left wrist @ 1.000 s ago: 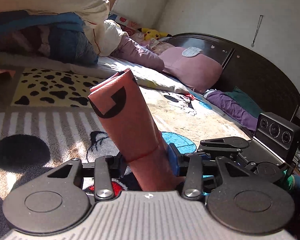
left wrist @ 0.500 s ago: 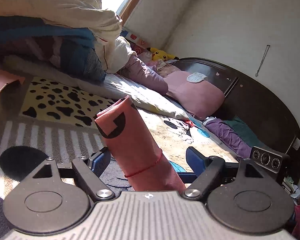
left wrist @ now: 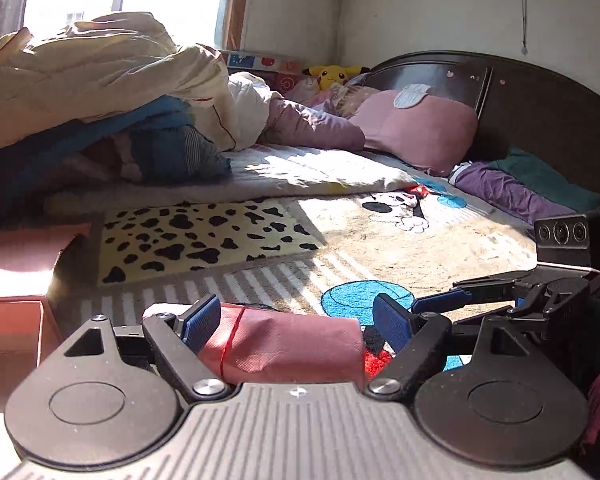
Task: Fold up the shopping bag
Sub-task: 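Carry the rolled bag with the left gripper to the pink box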
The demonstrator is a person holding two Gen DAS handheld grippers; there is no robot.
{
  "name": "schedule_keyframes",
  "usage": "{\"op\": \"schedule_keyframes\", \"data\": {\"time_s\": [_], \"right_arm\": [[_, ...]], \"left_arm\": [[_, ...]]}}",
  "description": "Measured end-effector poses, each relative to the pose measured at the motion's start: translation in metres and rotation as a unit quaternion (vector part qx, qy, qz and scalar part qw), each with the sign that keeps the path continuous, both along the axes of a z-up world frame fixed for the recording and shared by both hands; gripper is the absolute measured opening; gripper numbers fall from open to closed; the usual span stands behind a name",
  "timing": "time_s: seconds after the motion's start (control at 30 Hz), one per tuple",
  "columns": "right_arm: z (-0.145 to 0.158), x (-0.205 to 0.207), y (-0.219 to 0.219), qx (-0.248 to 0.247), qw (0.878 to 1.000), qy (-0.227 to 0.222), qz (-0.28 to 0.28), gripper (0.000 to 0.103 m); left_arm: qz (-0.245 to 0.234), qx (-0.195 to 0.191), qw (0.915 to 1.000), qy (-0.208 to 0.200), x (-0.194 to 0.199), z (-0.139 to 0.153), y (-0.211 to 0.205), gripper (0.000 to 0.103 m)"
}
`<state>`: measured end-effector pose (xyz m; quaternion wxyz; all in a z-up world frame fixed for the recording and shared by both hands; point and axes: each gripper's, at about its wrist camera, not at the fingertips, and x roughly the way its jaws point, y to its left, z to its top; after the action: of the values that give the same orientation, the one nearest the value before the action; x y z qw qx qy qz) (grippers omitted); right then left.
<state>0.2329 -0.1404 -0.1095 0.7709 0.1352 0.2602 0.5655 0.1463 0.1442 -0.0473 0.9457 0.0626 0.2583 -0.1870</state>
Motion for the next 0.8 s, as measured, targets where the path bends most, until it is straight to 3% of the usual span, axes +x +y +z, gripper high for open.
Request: {"op": "schedule_keyframes", "data": {"time_s": [0.07,0.13,0.2,0.23,0.3,0.37,0.4,0.43,0.5,0.57,0.67,0.7,0.73,0.8], "right_arm": [[-0.001,0.0,0.0,-0.001,1.0,0.004,0.001,0.079],[-0.003,0.001,-0.005,-0.003,1.0,0.006,-0.005,0.08],[-0.004,0.001,-0.013,-0.004,1.0,0.01,-0.015,0.08],[-0.006,0.001,-0.019,-0.004,1.0,0.013,-0.021,0.08],[-0.008,0.003,-0.025,-0.003,1.0,0.017,-0.026,0.081],[-0.009,0.004,-0.029,-0.002,0.999,0.02,-0.031,0.081],[-0.01,0.005,-0.03,0.002,0.999,0.023,-0.033,0.081],[-0.01,0.005,-0.031,0.005,0.999,0.027,-0.035,0.081],[-0.008,0.005,-0.03,0.009,0.999,0.028,-0.033,0.082],[-0.007,0.004,-0.029,0.006,0.999,0.022,-0.031,0.082],[-0.007,0.004,-0.029,0.002,0.999,0.019,-0.033,0.082],[-0.008,0.004,-0.029,0.002,0.999,0.02,-0.034,0.082],[-0.008,0.005,-0.03,0.001,0.999,0.021,-0.036,0.082],[-0.009,0.006,-0.032,-0.001,0.999,0.022,-0.038,0.082]], "left_arm": [[-0.01,0.096,0.9953,-0.006,0.002,-0.015,-0.022,0.084],[-0.017,0.194,0.9807,-0.013,0.004,-0.03,-0.043,0.084],[0.004,0.256,0.9667,-0.007,-0.006,-0.031,-0.03,0.084],[0.036,0.258,0.9653,-0.005,-0.011,-0.025,-0.018,0.084],[0.088,0.239,0.9669,-0.012,-0.021,-0.011,0.003,0.084],[0.122,0.132,0.9836,-0.015,-0.026,0.002,0.023,0.084],[0.131,0.076,0.9884,-0.006,-0.024,0.003,0.029,0.084],[0.135,0.048,0.9896,0.006,-0.019,-0.001,0.031,0.084],[0.145,0.055,0.9877,0.019,-0.006,-0.015,0.022,0.084],[0.164,0.024,0.9856,0.036,0.006,-0.029,0.024,0.084],[0.162,0.059,0.9846,0.029,0.013,-0.042,0.022,0.084],[0.158,0.081,0.984,0.016,0.01,-0.046,0.024,0.08],[0.152,0.063,0.9863,0.019,0.006,-0.047,0.034,0.066],[0.14,0.028,0.9896,0.02,0.0,-0.048,0.049,0.061]]}}
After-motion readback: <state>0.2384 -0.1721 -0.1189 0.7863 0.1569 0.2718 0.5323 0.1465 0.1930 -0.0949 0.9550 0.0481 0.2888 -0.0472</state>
